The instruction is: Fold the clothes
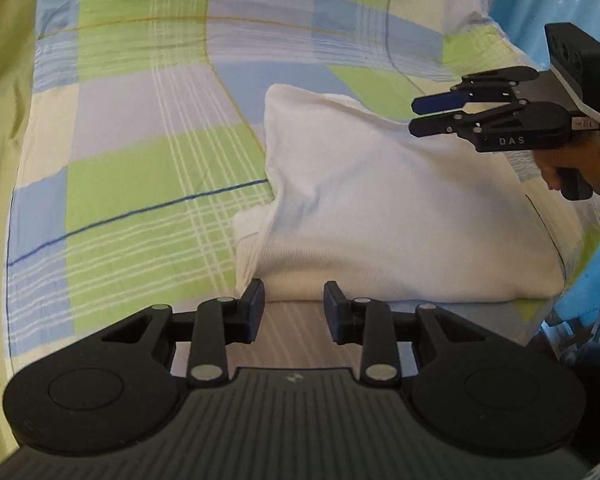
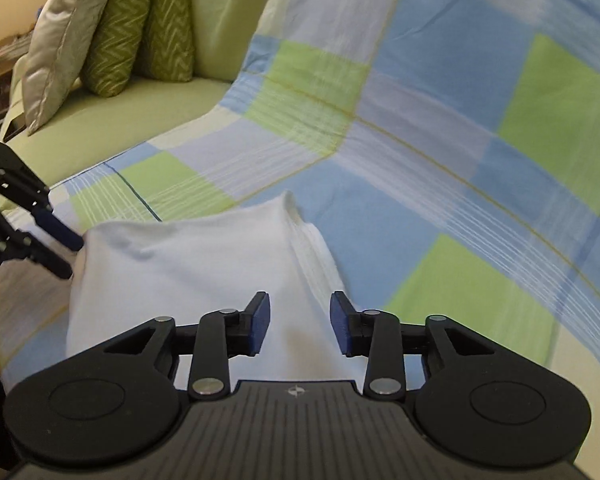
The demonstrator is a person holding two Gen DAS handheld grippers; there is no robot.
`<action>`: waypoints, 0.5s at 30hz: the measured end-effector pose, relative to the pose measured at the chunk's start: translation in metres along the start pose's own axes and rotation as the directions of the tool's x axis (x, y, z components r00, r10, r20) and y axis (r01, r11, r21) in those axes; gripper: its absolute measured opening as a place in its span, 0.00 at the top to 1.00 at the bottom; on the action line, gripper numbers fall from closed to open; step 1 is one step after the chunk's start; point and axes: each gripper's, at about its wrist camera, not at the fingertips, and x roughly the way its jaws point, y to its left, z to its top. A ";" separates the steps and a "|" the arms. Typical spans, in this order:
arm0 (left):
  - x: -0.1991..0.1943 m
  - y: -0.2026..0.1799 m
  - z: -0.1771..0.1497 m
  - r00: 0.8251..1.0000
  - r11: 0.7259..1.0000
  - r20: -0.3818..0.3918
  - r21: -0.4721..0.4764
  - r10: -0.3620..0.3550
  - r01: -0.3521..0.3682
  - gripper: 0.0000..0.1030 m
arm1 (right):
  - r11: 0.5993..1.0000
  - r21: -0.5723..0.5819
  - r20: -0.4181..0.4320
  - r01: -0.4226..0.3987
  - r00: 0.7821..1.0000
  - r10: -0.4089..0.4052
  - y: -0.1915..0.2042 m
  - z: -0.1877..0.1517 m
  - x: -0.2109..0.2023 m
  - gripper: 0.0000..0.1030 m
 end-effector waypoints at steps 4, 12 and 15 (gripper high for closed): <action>-0.002 0.004 0.002 0.997 0.994 -0.076 -0.109 0.023 -0.032 0.71 | 0.994 0.072 -0.120 -0.077 0.989 0.085 -0.024 0.037 0.038 0.49; -0.004 0.016 0.014 0.991 0.960 -0.131 -0.272 0.030 -0.065 0.70 | 0.992 -0.005 -0.282 -0.125 0.952 0.119 -0.032 0.053 0.059 0.88; -0.002 0.027 0.019 0.990 0.926 -0.138 -0.368 0.031 -0.080 0.70 | 0.987 0.006 -0.324 -0.163 0.933 0.156 -0.032 0.055 0.054 0.87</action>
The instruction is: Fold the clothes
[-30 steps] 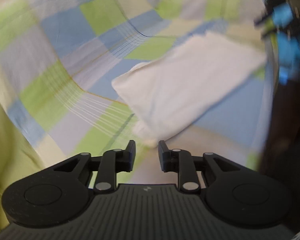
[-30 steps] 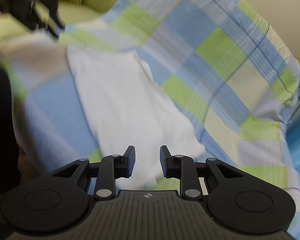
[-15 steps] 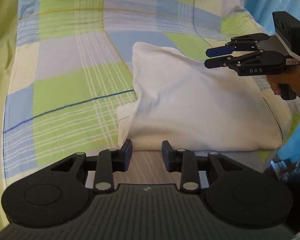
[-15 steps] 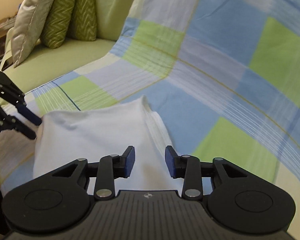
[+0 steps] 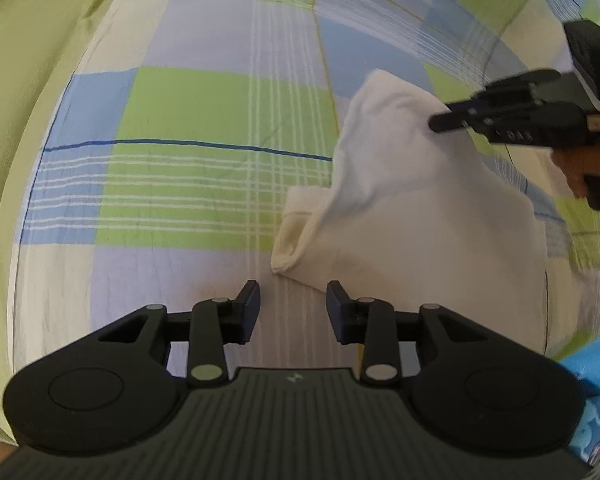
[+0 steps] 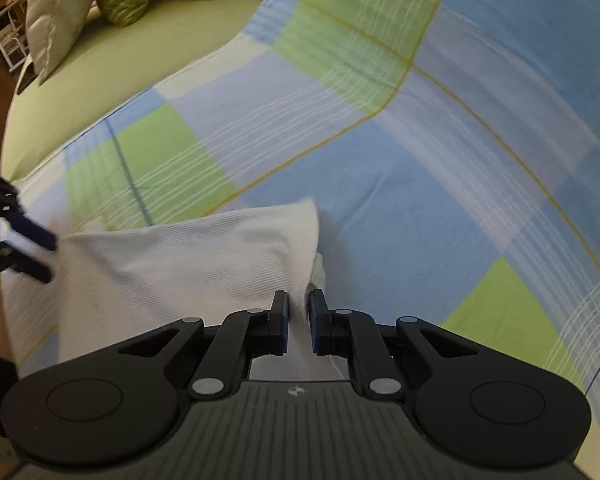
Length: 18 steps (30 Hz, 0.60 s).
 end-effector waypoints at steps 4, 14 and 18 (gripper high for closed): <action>0.000 0.001 0.006 1.000 0.997 -0.014 -0.073 0.008 -0.009 0.68 | 0.991 0.115 -0.023 -0.069 0.997 0.072 -0.036 0.005 0.006 0.67; 0.001 -0.002 -0.021 0.996 0.884 0.075 -0.462 -0.039 0.069 0.58 | 0.885 0.114 -0.134 -0.451 0.876 0.463 -0.084 0.040 0.052 0.58; 0.002 -0.004 -0.028 0.986 0.791 0.163 -0.599 -0.032 0.124 0.61 | 0.854 0.126 -0.153 -0.504 0.841 0.519 -0.090 0.046 0.061 0.65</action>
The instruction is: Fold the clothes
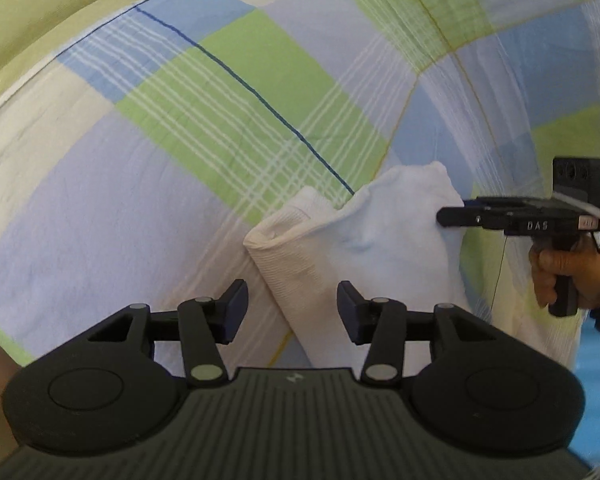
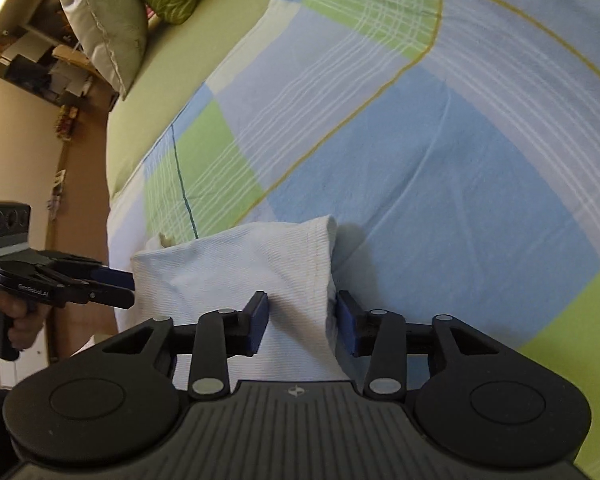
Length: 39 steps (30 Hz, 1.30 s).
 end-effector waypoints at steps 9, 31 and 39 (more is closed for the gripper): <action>0.010 0.000 -0.012 0.996 1.000 0.085 -0.010 -0.013 0.013 0.99 | 0.997 0.073 -0.005 -0.040 0.999 0.040 -0.010 0.005 0.001 0.87; -0.187 -0.189 0.074 0.877 0.632 0.308 0.775 -0.369 -0.006 1.00 | 0.895 -0.194 0.645 0.401 0.739 -0.192 0.182 -0.026 -0.237 0.90; -0.152 -0.146 -0.015 0.952 0.622 0.133 0.780 -0.274 0.070 1.00 | 0.936 -0.083 0.528 0.343 0.811 -0.251 0.174 -0.124 -0.173 0.90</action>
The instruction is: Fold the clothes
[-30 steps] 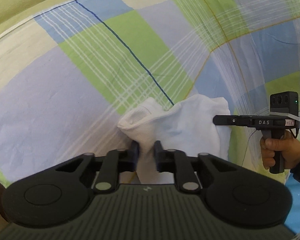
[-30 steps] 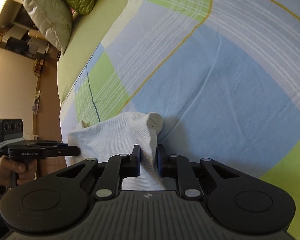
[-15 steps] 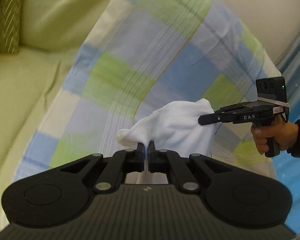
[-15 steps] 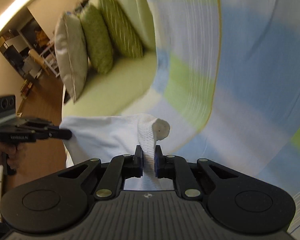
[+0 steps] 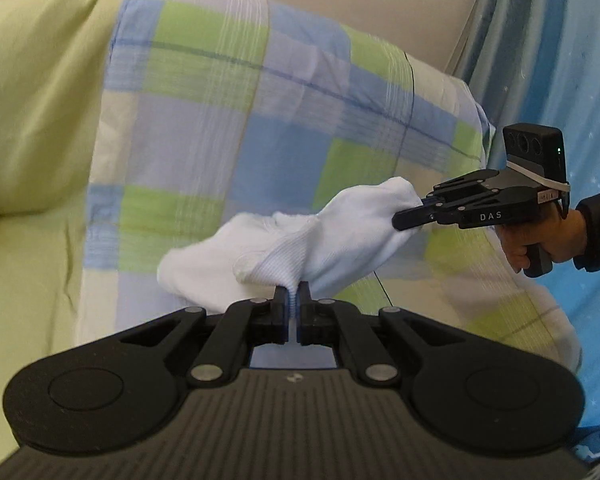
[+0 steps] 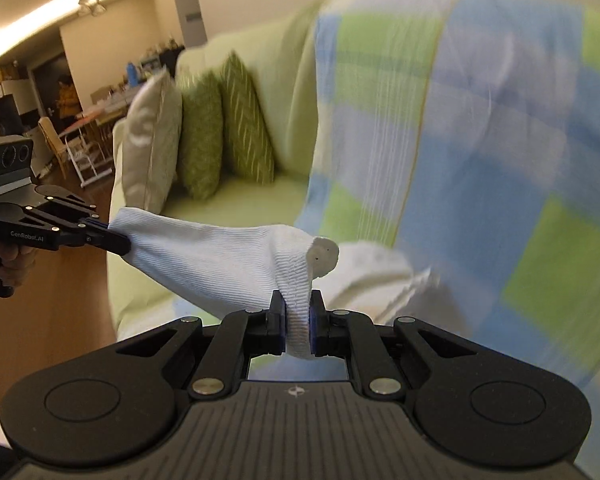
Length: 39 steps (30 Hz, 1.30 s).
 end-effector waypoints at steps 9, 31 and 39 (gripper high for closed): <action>0.038 -0.004 -0.091 0.975 0.994 -0.218 -0.110 -0.036 0.012 1.00 | 0.985 0.167 -0.192 -0.034 0.979 0.066 -0.001 -0.078 0.019 0.90; 0.167 0.125 -0.074 0.971 0.861 -0.223 -0.507 -0.083 -0.043 0.91 | 0.828 0.561 -0.204 0.004 0.970 0.134 -0.138 -0.082 0.134 0.63; 0.187 0.142 -0.077 0.948 0.817 -0.299 -0.571 -0.111 -0.084 0.96 | 0.794 0.608 -0.222 0.024 0.965 0.141 -0.148 -0.086 0.151 0.84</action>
